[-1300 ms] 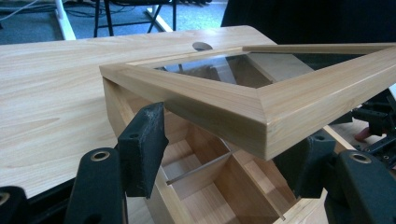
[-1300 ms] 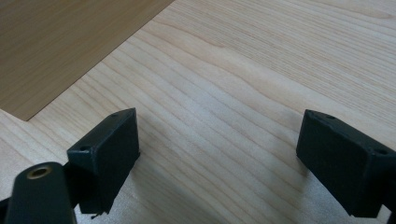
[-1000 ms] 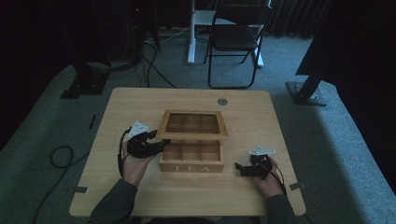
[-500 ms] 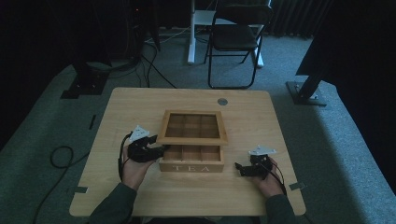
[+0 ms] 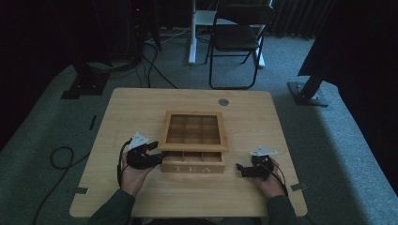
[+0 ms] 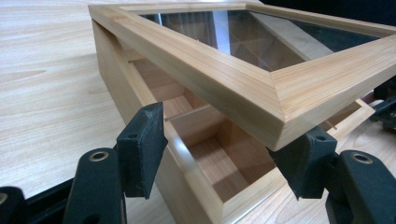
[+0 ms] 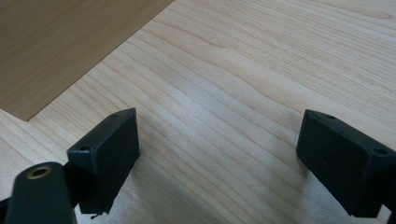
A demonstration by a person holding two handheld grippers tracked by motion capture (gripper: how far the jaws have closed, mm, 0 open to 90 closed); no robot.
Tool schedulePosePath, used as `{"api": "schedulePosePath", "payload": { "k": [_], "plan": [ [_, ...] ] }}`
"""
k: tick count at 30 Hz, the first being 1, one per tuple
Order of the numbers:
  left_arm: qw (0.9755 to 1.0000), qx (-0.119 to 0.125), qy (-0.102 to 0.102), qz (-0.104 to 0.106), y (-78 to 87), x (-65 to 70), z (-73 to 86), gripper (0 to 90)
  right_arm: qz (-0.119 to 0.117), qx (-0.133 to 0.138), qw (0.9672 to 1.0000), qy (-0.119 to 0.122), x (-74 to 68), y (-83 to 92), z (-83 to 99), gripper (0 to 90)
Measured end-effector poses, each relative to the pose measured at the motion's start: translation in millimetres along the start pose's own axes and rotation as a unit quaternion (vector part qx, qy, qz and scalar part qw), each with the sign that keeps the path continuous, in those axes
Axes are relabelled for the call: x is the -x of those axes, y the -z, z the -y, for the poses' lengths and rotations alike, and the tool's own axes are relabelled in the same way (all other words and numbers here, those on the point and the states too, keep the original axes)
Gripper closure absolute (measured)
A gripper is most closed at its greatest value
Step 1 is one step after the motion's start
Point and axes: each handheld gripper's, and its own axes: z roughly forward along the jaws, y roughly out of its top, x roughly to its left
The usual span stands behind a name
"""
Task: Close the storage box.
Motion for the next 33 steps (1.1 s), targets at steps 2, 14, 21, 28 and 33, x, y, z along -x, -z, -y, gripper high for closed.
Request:
{"api": "schedulePosePath", "payload": {
  "k": [2, 14, 21, 28, 33],
  "plan": [
    [1.0000, -0.002, -0.002, -0.001, -0.4, 0.2, 2.3, 37.8, 0.000, 0.000, 1.0000, 0.001, 0.1, 0.0, 0.0, 12.7],
    [0.9997, 0.008, -0.022, -0.005, 1.3, 2.9, 10.4, 40.1, 0.000, 0.000, 1.0000, 0.001, 0.1, 0.0, 0.0, 12.7],
    [0.9994, 0.010, -0.033, -0.001, 3.5, 6.0, 14.9, 40.9, 0.000, 0.000, 1.0000, 0.001, 0.1, 0.0, 0.0, 12.7],
    [0.9991, 0.004, -0.043, 0.000, 3.6, 9.7, 17.8, 40.9, 0.000, 0.000, 1.0000, 0.001, 0.1, 0.0, 0.0, 12.7],
    [0.9990, 0.001, -0.044, 0.000, 3.3, 11.1, 20.9, 40.9, 0.000, 0.000, 1.0000, 0.001, 0.1, 0.0, 0.0, 12.7]
  ]
}}
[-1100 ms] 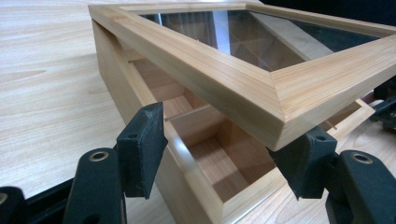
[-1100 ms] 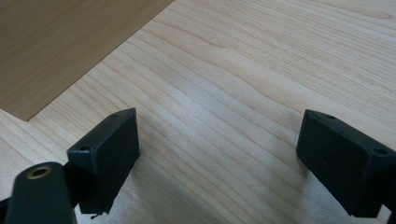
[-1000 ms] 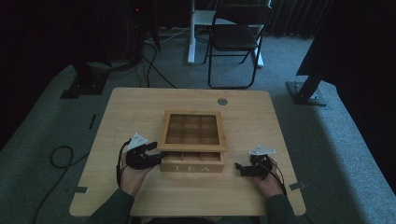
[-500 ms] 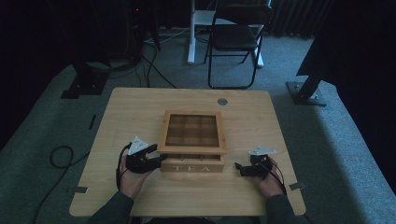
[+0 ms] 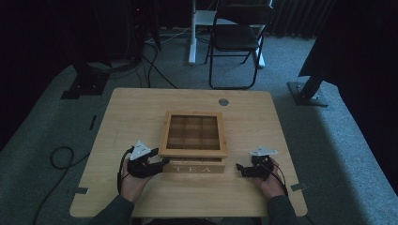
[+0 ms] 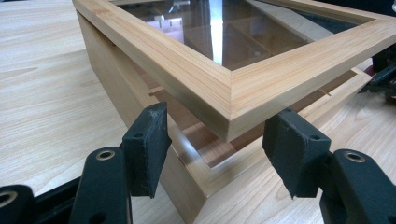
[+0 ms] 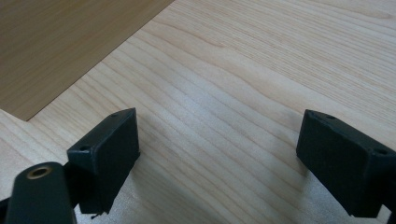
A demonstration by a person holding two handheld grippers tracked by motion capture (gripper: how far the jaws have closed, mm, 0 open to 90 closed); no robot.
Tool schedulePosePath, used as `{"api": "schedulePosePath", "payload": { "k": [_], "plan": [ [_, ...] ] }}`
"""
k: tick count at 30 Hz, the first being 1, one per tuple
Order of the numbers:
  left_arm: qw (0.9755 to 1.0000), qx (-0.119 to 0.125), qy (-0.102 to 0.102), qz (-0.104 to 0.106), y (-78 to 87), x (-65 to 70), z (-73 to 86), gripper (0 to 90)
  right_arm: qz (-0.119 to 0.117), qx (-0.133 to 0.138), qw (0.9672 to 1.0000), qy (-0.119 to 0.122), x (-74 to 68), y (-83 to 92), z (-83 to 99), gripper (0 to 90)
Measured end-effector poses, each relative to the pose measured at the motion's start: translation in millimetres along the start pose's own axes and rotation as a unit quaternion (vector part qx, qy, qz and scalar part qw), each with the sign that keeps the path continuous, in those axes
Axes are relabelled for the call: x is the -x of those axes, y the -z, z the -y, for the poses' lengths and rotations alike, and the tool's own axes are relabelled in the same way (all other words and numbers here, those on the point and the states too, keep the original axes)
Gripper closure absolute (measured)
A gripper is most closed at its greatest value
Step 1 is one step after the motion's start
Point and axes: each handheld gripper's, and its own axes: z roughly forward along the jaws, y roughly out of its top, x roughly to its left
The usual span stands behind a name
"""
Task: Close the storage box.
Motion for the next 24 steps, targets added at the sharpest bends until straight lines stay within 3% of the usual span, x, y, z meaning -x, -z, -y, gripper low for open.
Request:
{"api": "schedulePosePath", "payload": {
  "k": [21, 24],
  "plan": [
    [0.9997, -0.023, -0.007, 0.000, -1.5, 4.4, 12.6, 39.7, 0.000, 0.000, 1.0000, 0.000, 0.0, 0.0, 0.0, 12.7],
    [0.9998, 0.009, 0.015, 0.008, 6.3, 0.7, 10.6, 39.7, 0.000, 0.000, 1.0000, 0.000, 0.0, 0.0, 0.1, 12.7]
  ]
}}
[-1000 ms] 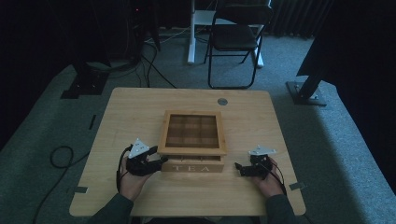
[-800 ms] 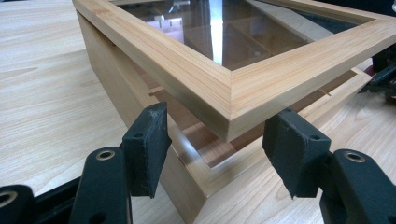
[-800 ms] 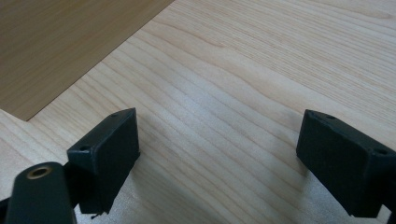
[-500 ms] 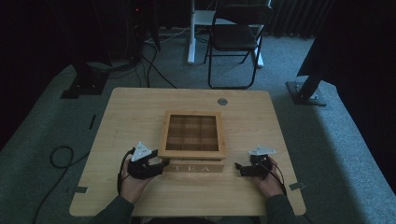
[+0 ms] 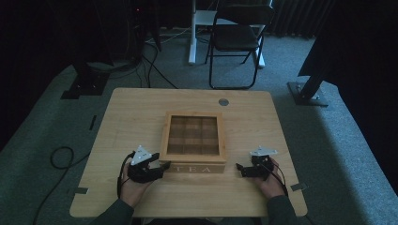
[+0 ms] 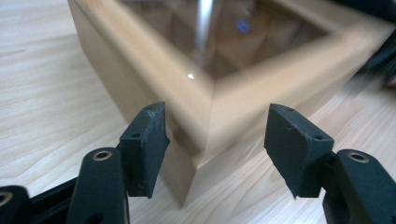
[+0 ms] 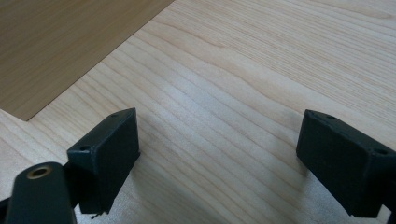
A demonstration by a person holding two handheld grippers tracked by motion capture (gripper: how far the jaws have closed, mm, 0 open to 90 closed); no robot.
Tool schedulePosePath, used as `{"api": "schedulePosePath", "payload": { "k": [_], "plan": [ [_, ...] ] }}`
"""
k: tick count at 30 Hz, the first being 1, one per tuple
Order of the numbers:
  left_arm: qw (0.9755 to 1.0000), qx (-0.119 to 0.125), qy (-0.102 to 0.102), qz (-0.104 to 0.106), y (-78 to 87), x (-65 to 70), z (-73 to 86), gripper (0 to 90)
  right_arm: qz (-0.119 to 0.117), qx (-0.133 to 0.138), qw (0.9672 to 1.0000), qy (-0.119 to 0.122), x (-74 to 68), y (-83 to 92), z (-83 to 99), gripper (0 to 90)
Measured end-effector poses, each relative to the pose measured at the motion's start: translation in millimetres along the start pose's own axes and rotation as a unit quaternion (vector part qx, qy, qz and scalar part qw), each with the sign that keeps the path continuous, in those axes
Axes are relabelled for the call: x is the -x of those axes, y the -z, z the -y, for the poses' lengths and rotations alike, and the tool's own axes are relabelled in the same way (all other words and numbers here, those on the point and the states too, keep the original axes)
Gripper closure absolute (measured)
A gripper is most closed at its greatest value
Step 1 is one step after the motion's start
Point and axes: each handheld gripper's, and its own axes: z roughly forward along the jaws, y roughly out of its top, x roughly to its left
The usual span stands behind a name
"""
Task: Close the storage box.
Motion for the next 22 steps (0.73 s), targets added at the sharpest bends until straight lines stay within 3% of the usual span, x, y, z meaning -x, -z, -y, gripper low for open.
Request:
{"api": "schedulePosePath", "payload": {
  "k": [2, 7, 22],
  "plan": [
    [0.9999, 0.012, 0.008, -0.006, 4.9, -3.6, -1.1, 39.8, 0.000, 0.000, 1.0000, 0.000, -0.3, -0.1, -0.2, 12.7],
    [0.9996, 0.006, 0.024, -0.013, 5.1, -11.6, 3.3, 39.8, 0.000, 0.000, 1.0000, 0.000, -0.5, -0.2, -0.3, 12.7],
    [0.9980, 0.016, 0.040, -0.045, 6.4, -24.1, 4.9, 39.8, 0.000, 0.000, 1.0000, 0.000, -0.4, -0.2, -0.3, 12.7]
  ]
}}
